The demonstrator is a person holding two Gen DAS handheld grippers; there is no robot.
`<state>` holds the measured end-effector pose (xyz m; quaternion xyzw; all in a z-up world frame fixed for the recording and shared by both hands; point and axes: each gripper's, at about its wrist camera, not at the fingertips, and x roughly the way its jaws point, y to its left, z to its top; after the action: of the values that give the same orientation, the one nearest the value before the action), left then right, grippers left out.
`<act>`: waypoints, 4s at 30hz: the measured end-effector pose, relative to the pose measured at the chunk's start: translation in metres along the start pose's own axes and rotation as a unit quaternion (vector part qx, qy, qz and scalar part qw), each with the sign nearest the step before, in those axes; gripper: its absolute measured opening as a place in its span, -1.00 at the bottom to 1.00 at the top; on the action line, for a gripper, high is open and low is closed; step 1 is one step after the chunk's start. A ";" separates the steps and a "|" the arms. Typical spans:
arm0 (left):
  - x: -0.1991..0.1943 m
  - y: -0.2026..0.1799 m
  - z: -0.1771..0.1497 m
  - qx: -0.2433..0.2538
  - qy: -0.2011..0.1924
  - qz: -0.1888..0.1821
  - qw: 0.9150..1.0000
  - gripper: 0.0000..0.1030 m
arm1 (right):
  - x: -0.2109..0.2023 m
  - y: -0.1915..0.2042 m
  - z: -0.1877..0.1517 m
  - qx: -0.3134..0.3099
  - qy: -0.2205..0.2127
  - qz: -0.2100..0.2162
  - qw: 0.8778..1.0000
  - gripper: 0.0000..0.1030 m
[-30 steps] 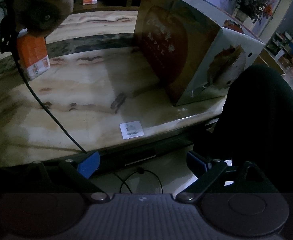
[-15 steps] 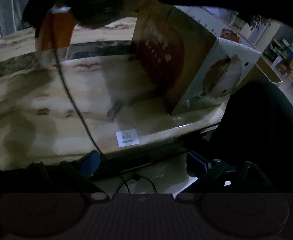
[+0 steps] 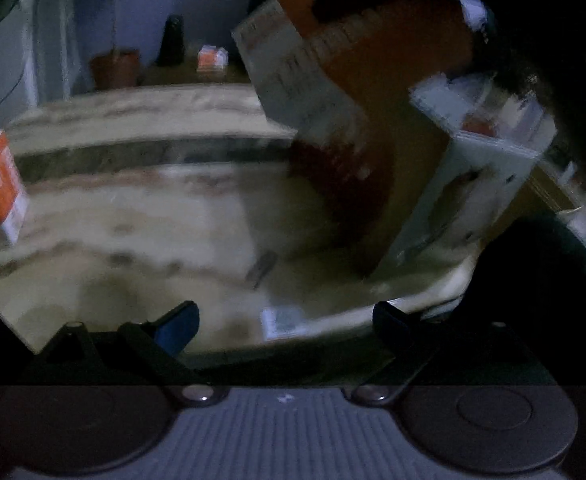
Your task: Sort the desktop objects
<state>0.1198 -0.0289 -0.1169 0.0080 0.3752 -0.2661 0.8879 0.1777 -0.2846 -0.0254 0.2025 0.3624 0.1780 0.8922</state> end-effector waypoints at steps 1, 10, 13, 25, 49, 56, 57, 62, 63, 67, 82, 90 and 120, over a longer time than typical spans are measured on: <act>-0.004 -0.003 -0.002 0.010 -0.016 -0.014 1.000 0.82 | -0.012 -0.001 -0.012 0.001 -0.012 0.012 1.000 0.43; -0.013 -0.035 -0.002 0.068 -0.040 -0.014 0.997 0.82 | -0.075 0.001 -0.102 0.035 -0.086 0.066 0.993 0.43; -0.020 -0.044 -0.003 0.080 -0.055 -0.005 0.995 0.82 | -0.087 0.003 -0.119 0.037 -0.096 0.078 0.992 0.43; -0.050 -0.080 -0.020 0.160 -0.120 0.025 0.979 0.53 | -0.128 0.019 -0.168 -0.009 -0.140 0.120 0.983 0.44; -0.068 -0.057 -0.020 0.100 -0.103 0.070 0.987 -0.19 | -0.143 0.019 -0.209 0.045 -0.144 0.056 0.987 0.42; -0.084 -0.062 -0.026 0.093 -0.102 0.069 0.988 -0.22 | -0.147 0.024 -0.210 0.028 -0.158 0.040 0.986 0.42; -0.083 -0.062 -0.027 0.095 -0.102 0.074 0.987 -0.21 | -0.148 0.023 -0.210 0.029 -0.160 0.037 0.986 0.42; -0.078 -0.065 -0.028 0.099 -0.097 0.088 0.986 -0.18 | -0.145 0.016 -0.209 0.032 -0.161 0.025 0.986 0.42; -0.077 -0.066 -0.028 0.101 -0.096 0.090 0.986 -0.14 | -0.144 0.015 -0.209 0.032 -0.161 0.024 0.986 0.42; -0.074 -0.068 -0.029 0.105 -0.091 0.097 0.985 0.13 | -0.142 0.014 -0.210 0.033 -0.158 0.021 0.987 0.42; -0.066 -0.065 -0.028 0.096 -0.068 0.100 0.988 0.60 | -0.140 0.001 -0.207 0.081 -0.153 0.033 0.984 0.42; -0.064 -0.066 -0.028 0.099 -0.064 0.099 0.988 0.62 | -0.144 -0.024 -0.212 0.156 -0.166 0.072 0.971 0.42; -0.070 -0.046 -0.019 0.036 -0.093 0.125 0.987 0.68 | -0.161 -0.034 -0.219 0.172 -0.156 0.192 0.953 0.42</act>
<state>0.0449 -0.0315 -0.0756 0.0621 0.2776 -0.1656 0.9443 -0.0827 -0.3370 -0.0933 0.4442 0.1981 0.2473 0.8380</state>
